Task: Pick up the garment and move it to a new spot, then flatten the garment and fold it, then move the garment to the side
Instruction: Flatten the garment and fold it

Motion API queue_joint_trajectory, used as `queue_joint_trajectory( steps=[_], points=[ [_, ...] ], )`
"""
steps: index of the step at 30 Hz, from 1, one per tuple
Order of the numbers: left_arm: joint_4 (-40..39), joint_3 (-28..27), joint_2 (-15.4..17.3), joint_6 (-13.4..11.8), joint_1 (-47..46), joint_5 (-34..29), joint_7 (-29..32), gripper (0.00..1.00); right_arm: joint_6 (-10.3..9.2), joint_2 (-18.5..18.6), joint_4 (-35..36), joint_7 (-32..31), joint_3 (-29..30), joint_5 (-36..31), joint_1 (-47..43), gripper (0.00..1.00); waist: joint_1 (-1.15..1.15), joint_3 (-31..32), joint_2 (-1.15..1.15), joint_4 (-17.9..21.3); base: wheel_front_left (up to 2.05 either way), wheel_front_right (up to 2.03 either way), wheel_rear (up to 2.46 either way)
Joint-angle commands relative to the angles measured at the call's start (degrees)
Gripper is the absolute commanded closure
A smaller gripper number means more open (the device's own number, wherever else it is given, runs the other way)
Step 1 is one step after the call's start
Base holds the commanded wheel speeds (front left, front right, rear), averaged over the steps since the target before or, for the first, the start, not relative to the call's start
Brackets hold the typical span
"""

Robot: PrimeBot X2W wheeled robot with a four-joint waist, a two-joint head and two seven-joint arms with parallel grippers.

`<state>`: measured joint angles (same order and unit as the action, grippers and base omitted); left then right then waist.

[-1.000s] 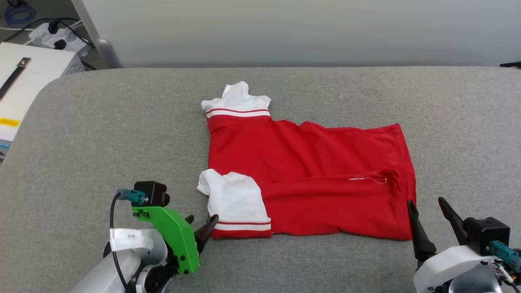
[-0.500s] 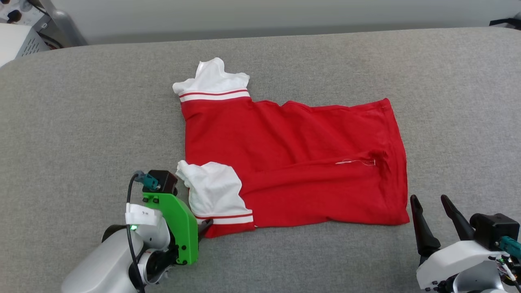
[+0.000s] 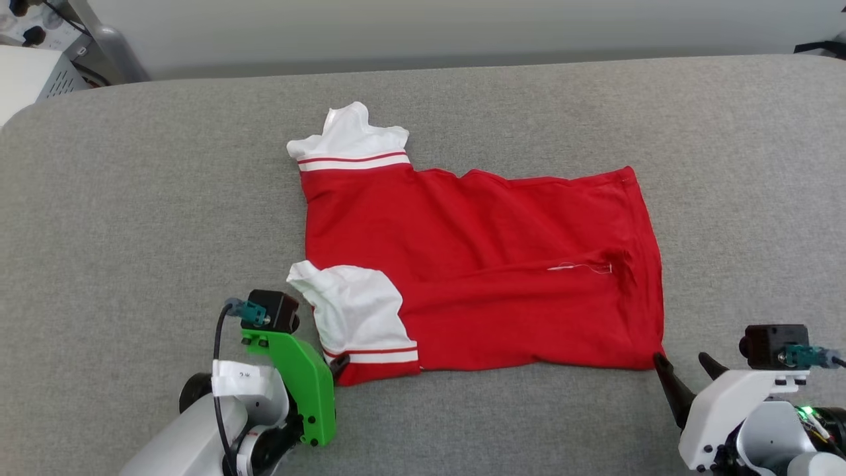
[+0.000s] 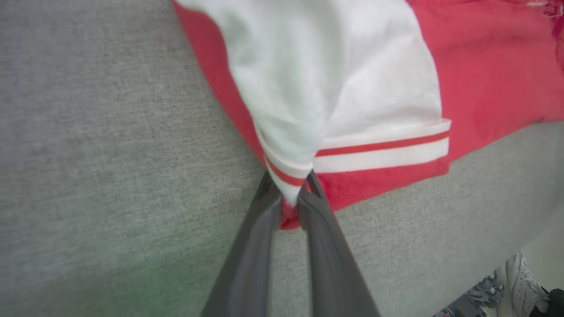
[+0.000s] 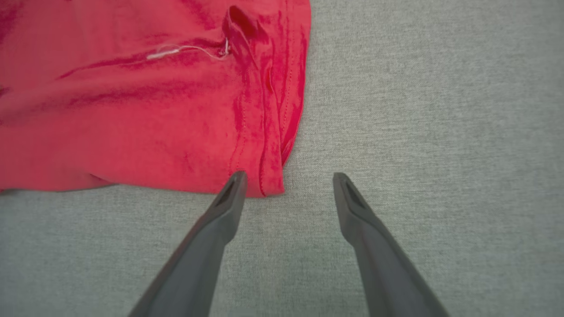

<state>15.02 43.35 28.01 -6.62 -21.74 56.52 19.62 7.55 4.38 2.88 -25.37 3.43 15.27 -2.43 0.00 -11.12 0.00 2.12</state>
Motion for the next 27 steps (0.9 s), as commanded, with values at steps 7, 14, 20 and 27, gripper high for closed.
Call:
queue_joint_trajectory(
  steps=[7, 14, 20, 27],
  points=[
    [-6.53, -1.02, 1.72, -1.68, 1.39, -1.44, -2.21, 1.0, -0.06, 2.26, -3.22, -10.91, -2.11, 1.58, 6.46, 0.0, 0.0, -1.07, 0.0, -2.8, 0.0, 0.0, 0.0],
    [-8.4, -0.26, 0.66, -0.9, 0.61, -1.87, -2.66, 1.0, -0.06, 2.34, -8.84, -20.49, -3.15, 2.23, 8.75, 0.0, 0.0, -2.63, 0.0, -5.07, 0.0, 0.0, 0.0],
    [-7.82, -0.04, 0.38, -0.13, 1.06, -1.67, -3.58, 1.0, -0.06, 2.22, -10.01, -22.8, -3.17, 3.4, 8.73, 1.0, 0.0, -2.44, 0.0, -4.93, 0.0, 0.0, 0.0],
    [-8.14, -1.18, 1.45, -0.6, 3.3, -2.03, -7.08, 1.0, -0.06, 4.13, -6.47, -20.5, -4.39, 4.61, 8.64, 1.0, 0.0, 1.52, 0.0, -3.74, 0.0, 0.0, 0.0]
  ],
)
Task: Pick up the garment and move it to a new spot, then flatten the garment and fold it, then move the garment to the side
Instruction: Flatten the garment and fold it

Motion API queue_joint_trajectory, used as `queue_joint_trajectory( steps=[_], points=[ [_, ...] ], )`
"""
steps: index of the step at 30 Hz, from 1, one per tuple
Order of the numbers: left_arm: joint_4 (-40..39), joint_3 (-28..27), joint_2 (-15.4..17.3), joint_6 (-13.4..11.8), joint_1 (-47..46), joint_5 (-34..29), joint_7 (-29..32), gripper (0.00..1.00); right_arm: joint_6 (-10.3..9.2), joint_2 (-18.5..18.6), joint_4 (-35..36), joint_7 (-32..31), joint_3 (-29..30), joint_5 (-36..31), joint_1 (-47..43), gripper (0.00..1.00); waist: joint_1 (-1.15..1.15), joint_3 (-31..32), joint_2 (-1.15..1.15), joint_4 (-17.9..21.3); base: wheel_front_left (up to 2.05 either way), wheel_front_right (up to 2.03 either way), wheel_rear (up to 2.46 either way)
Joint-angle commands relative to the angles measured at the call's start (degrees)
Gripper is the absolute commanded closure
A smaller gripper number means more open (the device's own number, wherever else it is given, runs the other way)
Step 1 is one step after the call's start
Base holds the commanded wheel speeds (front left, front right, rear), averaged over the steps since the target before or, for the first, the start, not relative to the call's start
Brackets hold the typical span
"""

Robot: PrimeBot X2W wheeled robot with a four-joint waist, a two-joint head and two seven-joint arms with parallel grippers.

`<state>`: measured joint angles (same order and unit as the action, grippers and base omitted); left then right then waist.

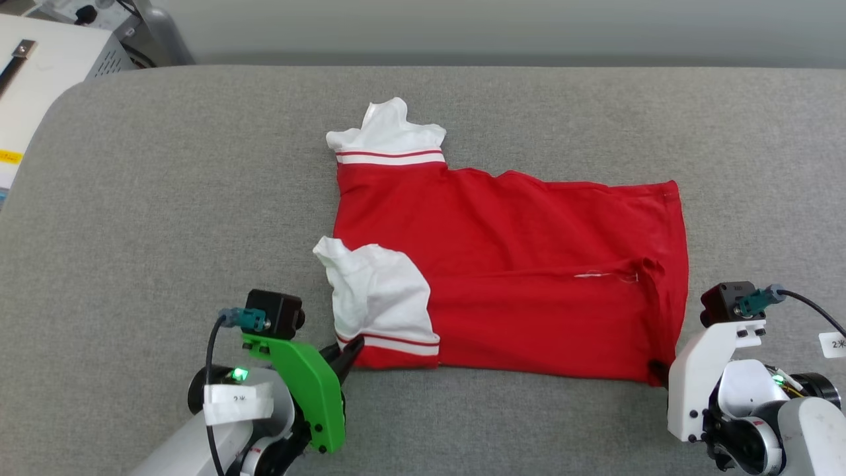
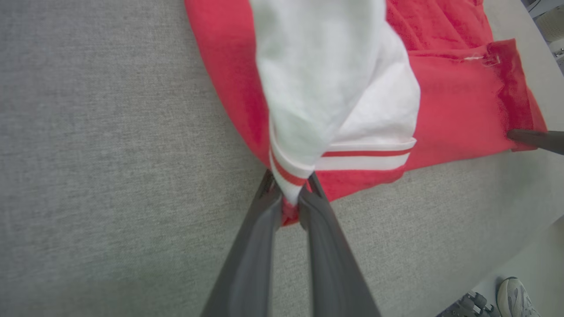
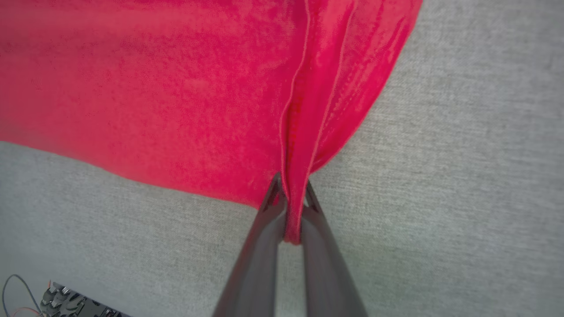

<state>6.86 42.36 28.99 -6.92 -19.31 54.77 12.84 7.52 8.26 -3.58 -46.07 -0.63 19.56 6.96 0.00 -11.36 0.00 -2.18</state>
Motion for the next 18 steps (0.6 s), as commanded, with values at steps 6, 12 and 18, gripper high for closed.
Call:
queue_joint_trajectory(
  steps=[6, 12, 18],
  points=[
    [-2.87, -0.33, 1.73, -2.69, 6.16, 0.94, -0.82, 1.0, -0.03, 2.06, 4.16, -0.15, -1.77, 1.79, -5.13, 1.0, 0.0, 7.16, 0.0, 1.39, 0.0, 0.0, 0.0],
    [-4.55, 0.34, 2.21, -5.77, 13.73, 3.64, -0.15, 1.0, -0.03, 2.34, 7.01, -1.36, -1.32, 2.33, -12.33, 1.0, 0.0, 10.17, 0.0, 1.83, 0.0, 0.0, 0.0],
    [0.16, 1.32, -0.47, -5.29, 15.64, 4.28, -1.98, 0.6, -0.03, -0.43, 5.39, 5.34, 0.61, 1.97, -18.19, 0.0, 0.0, 8.93, 0.0, 1.36, 0.0, 0.0, 0.0]
  ],
)
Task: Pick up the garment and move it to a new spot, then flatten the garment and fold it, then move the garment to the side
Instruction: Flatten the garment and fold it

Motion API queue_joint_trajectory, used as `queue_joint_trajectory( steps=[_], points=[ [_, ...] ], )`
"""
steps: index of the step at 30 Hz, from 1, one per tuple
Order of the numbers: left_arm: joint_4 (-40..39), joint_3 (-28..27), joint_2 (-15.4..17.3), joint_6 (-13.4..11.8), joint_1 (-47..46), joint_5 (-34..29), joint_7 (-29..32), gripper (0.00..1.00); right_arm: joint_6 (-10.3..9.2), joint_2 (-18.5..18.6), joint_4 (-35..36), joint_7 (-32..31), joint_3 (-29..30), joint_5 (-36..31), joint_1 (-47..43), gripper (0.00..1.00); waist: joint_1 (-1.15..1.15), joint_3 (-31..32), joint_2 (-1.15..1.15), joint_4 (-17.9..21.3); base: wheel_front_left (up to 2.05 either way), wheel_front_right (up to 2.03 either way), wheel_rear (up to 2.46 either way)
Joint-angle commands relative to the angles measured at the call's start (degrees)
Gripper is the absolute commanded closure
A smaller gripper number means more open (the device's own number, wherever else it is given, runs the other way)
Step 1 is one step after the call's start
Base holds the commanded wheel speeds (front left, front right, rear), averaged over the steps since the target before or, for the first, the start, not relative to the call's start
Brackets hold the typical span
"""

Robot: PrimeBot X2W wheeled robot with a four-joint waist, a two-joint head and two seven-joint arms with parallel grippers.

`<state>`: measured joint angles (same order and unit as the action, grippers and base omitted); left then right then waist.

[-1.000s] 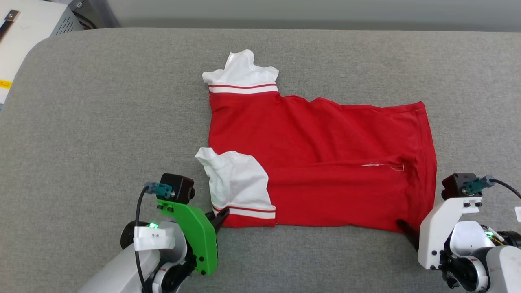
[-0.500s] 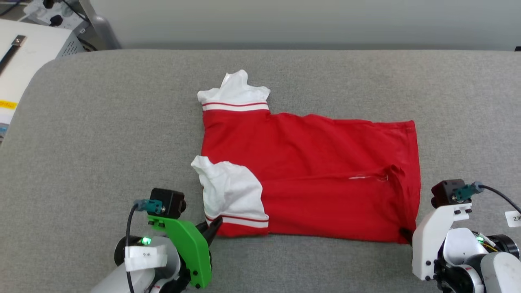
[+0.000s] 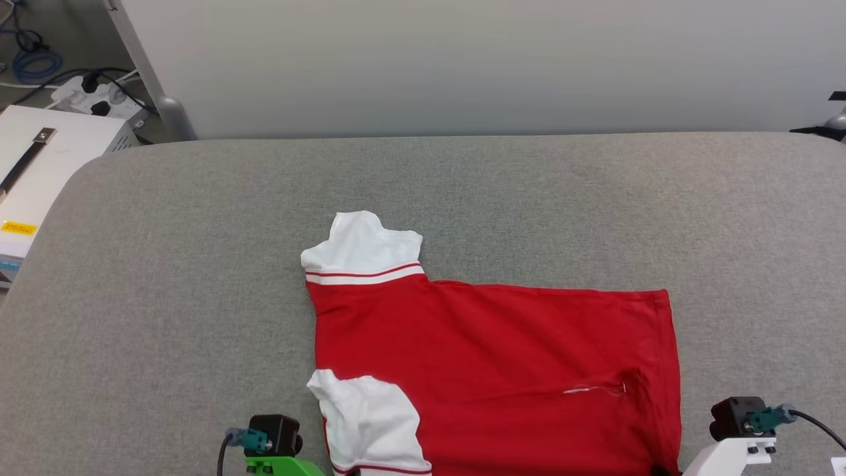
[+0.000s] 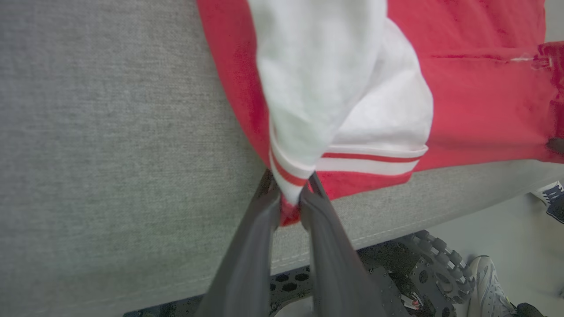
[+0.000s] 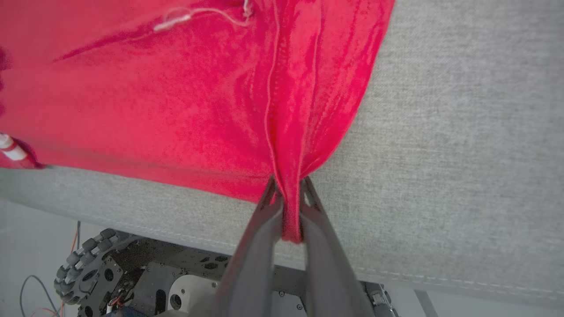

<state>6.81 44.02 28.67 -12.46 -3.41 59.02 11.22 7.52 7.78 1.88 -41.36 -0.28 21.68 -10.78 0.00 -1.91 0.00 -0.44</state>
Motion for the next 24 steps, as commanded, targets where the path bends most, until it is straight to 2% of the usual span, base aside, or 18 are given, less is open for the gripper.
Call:
queue_joint_trajectory(
  steps=[1, 7, 14, 19, 24],
  points=[
    [0.69, -0.68, -0.6, 0.32, -0.67, 0.2, -0.72, 0.01, -0.03, -0.29, -0.14, 2.14, 0.32, -0.16, -0.4, 0.0, 0.0, -0.74, 0.0, -0.46, 0.0, 0.0, 0.0],
    [2.19, -3.06, -1.63, 0.21, -3.05, -0.46, -4.62, 0.0, -0.03, -2.53, 0.86, 14.8, 1.31, -2.02, 0.36, 0.0, 0.0, -0.88, 0.0, -0.62, 0.0, 0.0, 0.0],
    [0.3, -7.37, -0.12, -0.57, -5.15, -2.32, -11.23, 0.0, -0.03, -4.01, 4.11, 29.97, 1.89, -6.64, 1.64, 0.0, 0.0, -0.74, 0.0, 0.05, 0.0, 0.0, 0.0],
    [-0.54, -9.93, 0.74, 0.08, -9.02, -4.71, -16.09, 0.0, -0.03, -4.63, 6.11, 35.14, 1.92, -10.22, 3.31, 0.0, 0.0, -2.13, 0.0, 1.48, 0.0, 0.0, 0.0],
    [0.39, -11.56, 1.62, 1.77, -14.71, -6.13, -17.62, 0.0, -0.03, -4.86, 8.72, 37.01, 0.97, -12.06, 5.58, 0.0, 0.0, -5.7, 0.0, 3.55, 0.0, 0.0, 0.0]
  ],
)
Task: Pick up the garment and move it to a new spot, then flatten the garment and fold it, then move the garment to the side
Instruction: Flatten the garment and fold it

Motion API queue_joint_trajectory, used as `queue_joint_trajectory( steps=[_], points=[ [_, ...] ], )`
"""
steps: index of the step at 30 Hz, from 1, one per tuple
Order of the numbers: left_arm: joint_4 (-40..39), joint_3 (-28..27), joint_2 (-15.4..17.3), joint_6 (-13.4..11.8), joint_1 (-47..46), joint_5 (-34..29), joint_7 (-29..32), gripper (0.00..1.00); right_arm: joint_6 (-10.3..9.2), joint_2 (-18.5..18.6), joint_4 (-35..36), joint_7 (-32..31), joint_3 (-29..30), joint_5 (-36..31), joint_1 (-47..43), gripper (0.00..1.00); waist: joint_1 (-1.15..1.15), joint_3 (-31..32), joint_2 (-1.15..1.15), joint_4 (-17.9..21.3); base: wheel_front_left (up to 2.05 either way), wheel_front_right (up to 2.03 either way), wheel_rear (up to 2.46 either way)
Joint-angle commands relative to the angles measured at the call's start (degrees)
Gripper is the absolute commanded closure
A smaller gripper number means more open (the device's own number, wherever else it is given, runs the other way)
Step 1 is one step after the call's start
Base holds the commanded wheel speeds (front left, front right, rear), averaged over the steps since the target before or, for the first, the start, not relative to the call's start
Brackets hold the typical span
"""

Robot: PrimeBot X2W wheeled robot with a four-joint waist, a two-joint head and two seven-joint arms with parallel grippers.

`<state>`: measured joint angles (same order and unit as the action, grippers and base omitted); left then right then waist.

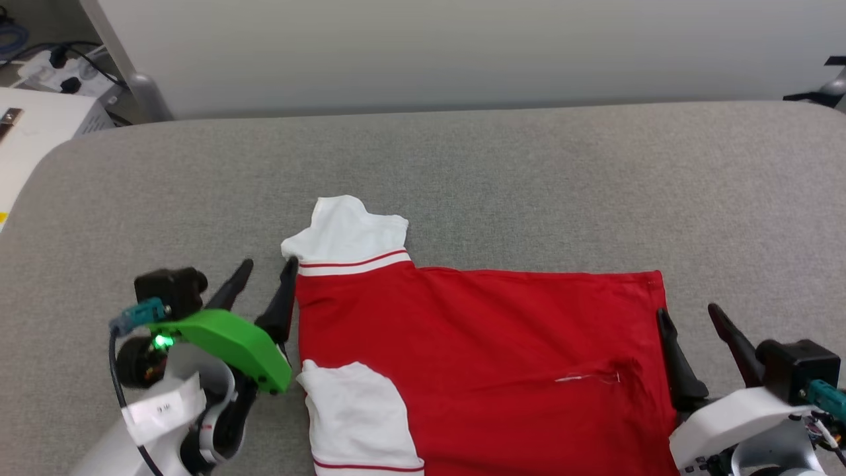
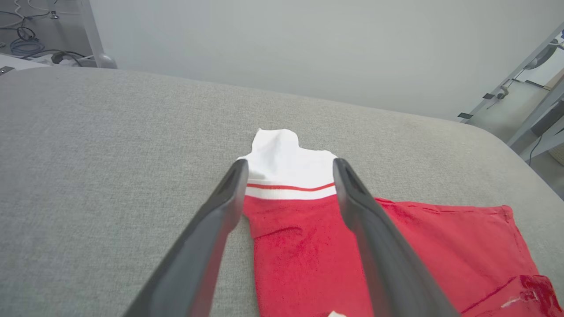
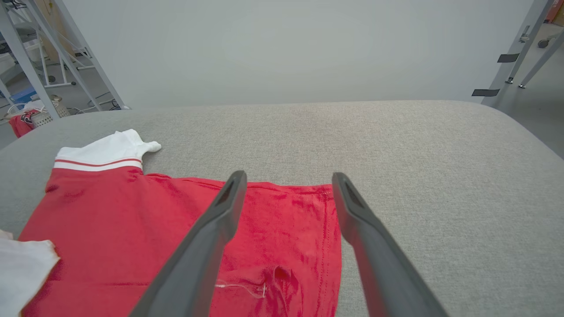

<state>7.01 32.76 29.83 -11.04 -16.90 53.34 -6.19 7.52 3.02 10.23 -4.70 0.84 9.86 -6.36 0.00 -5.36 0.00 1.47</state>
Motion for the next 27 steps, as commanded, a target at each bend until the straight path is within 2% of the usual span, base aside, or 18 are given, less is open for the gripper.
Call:
queue_joint_trajectory(
  steps=[1, 8, 12, 15, 21, 27],
  points=[
    [0.7, -0.65, 0.7, 0.82, -2.78, -0.55, -0.07, 0.0, -0.03, -0.1, 0.78, 0.56, -0.41, -0.4, 1.91, 0.0, 0.0, -3.31, 0.0, 2.26, 0.0, 0.0, 0.0],
    [6.36, -1.94, 3.25, 5.78, -13.69, 0.21, 4.6, 0.0, -0.03, -0.12, 2.2, 2.27, -1.72, -0.47, 7.16, 0.0, 0.0, -9.13, 0.0, 5.73, 0.0, 0.0, 0.0],
    [11.2, -1.27, 4.85, 10.4, -20.72, 2.59, 12.44, 0.0, -0.03, -0.13, 2.03, 3.1, -2.1, 0.29, 9.59, 0.0, 0.0, -11.96, 0.0, 7.47, 0.0, 0.0, 0.0],
    [15.68, -0.37, 6.26, 13.53, -25.74, 5.52, 21.39, 0.0, -0.03, -0.13, 1.44, 3.84, -2.38, 1.01, 10.88, 0.0, 0.0, -13.82, 0.0, 8.93, 0.0, 0.0, 0.0],
    [22.66, 1.88, 8.7, 16.29, -34.46, 7.7, 35.27, 0.0, -0.03, -0.13, 0.46, 5.37, -3.23, 2.88, 12.1, 0.0, 0.0, -17.57, 0.0, 11.2, 0.0, 0.0, 0.0],
    [28.88, 3.62, 9.08, 17.58, -39.0, 9.72, 43.95, 0.0, -0.03, -0.13, -1.22, 6.79, -4.23, 4.58, 12.71, 0.0, 0.0, -20.74, 0.0, 12.96, 0.0, 0.0, 0.0]
  ],
)
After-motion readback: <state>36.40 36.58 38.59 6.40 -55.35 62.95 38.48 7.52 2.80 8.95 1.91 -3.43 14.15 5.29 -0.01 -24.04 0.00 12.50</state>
